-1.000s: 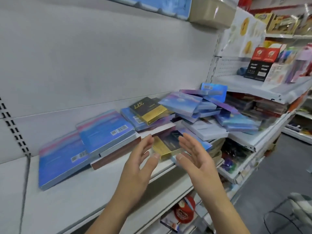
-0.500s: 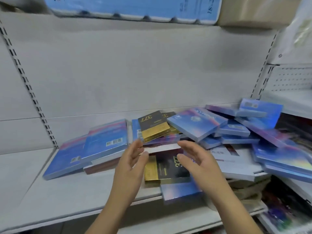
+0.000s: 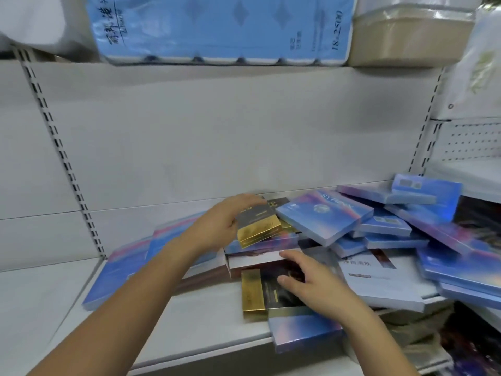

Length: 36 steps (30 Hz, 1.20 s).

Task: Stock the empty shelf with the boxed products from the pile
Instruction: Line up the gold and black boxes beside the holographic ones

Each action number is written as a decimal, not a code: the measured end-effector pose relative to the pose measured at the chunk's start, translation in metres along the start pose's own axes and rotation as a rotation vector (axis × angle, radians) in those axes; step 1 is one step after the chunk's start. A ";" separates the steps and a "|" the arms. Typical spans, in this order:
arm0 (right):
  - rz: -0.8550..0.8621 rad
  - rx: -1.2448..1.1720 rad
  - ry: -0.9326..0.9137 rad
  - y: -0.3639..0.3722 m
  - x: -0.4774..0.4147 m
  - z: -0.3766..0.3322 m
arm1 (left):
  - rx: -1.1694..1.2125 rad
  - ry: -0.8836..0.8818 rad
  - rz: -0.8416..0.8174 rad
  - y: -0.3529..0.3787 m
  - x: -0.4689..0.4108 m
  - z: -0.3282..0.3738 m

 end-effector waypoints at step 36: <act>0.213 -0.797 0.159 -0.001 0.039 -0.040 | 1.020 -0.558 0.536 -0.049 0.060 -0.061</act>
Point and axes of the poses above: each hand's wrist, its own x-axis away from the middle knuckle, its own y-axis out of the palm, z = x × y, the point moved 1 cm from there along -x, towards the middle knuckle, and after that the axes turned 2 degrees about y, right-handed, at the moved point
